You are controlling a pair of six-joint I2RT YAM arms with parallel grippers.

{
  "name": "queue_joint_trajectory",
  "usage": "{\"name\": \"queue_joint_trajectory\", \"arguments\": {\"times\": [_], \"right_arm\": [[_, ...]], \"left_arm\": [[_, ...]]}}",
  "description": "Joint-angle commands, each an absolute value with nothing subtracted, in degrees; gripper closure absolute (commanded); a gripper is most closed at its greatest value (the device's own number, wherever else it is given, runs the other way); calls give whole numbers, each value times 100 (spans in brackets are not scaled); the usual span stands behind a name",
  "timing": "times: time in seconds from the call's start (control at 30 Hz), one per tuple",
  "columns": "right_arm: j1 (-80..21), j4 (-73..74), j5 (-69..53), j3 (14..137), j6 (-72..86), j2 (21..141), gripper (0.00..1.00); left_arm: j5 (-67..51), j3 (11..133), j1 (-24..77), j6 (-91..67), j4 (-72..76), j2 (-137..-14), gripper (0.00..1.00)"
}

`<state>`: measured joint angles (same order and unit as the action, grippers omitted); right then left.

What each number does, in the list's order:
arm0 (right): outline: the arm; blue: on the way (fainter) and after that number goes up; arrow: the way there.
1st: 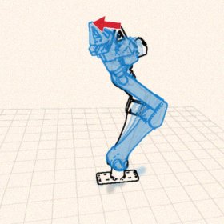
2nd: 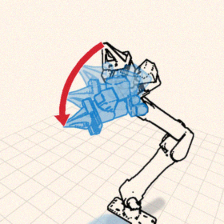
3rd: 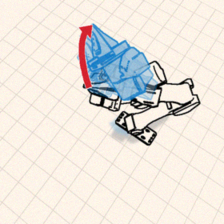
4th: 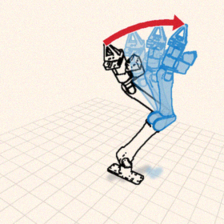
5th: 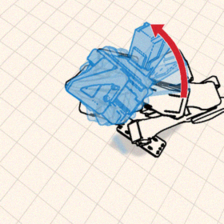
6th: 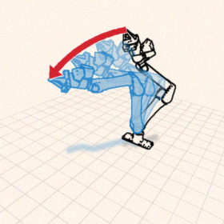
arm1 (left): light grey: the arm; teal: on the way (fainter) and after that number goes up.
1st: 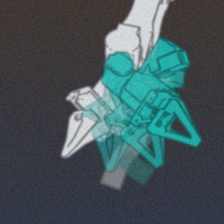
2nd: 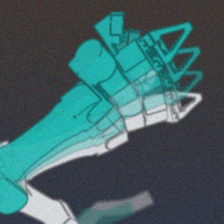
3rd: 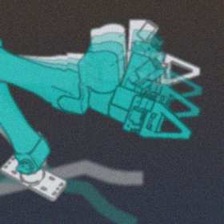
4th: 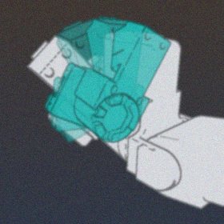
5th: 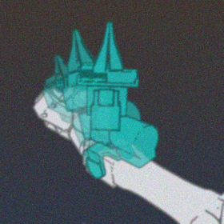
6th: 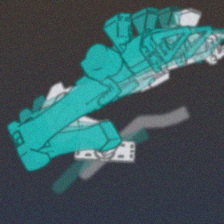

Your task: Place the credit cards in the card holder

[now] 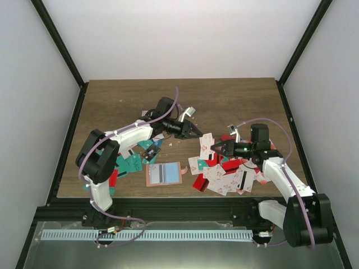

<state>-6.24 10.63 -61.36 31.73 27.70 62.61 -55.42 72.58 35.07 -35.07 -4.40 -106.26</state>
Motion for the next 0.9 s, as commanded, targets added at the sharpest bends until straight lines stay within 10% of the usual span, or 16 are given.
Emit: {"name": "queue_joint_trajectory", "arguments": {"times": [0.0,0.43,0.7,0.87], "right_arm": [[-650,967,-6249,3270,2765,6273,99],[-655,1179,-5858,3267,2790,6340,95],[-650,1746,-4654,3103,2891,6223,32],[-650,1880,-3979,2878,3120,6156,13]], "left_arm": [[-5787,7253,3559,-3571,-108,-10766,86],[-6020,6975,3629,-3920,501,-10815,96],[-5667,6587,3742,-4149,1026,-11094,96],[-5532,6447,3876,-4230,1242,-11556,96]]}}
